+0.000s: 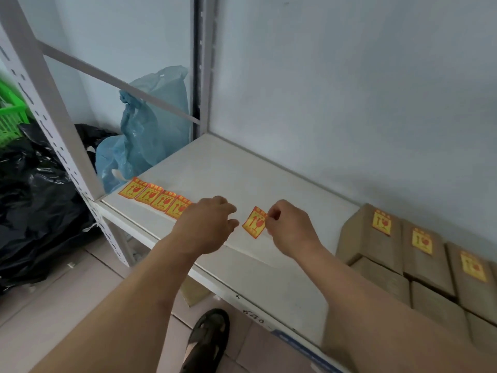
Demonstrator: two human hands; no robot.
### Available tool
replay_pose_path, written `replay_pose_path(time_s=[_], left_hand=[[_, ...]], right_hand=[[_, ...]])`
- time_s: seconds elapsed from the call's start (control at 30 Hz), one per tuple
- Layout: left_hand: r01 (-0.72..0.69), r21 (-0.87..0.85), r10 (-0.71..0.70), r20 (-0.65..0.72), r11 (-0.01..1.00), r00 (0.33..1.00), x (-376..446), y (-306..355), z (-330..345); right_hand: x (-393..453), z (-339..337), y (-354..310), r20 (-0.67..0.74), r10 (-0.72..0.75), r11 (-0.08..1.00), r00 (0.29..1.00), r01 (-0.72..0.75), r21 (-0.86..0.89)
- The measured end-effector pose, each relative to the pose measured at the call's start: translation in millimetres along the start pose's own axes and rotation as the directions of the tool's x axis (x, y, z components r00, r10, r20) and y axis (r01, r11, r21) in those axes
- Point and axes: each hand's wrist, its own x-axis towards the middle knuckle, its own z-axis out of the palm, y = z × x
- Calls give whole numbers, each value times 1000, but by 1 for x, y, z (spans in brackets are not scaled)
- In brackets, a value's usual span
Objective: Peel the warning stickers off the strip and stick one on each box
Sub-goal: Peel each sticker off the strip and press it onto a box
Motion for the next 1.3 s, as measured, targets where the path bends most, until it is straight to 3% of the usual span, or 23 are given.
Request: replay_pose_path(time_s=[0.17, 0.53, 0.73, 1.0, 1.3], left_hand=[[-172, 62, 171, 35, 983, 985, -13, 58, -7], [-471, 7, 469, 72, 882, 880, -35, 160, 16], [-489, 2, 485, 132, 872, 865, -37, 187, 26], [-486, 52, 473, 159, 872, 866, -38, 196, 30], [-471, 41, 459, 167, 881, 873, -38, 200, 30]], right_hand=[[-36, -56, 32, -44, -7, 992, 999, 1, -123], [-107, -144, 106, -169, 96, 995, 981, -98, -5], [-128, -154, 136, -142, 146, 988, 979, -137, 66], [-127, -151, 134, 17, 112, 993, 994, -112, 33], [-111, -141, 139, 40, 116, 993, 992, -115, -24]])
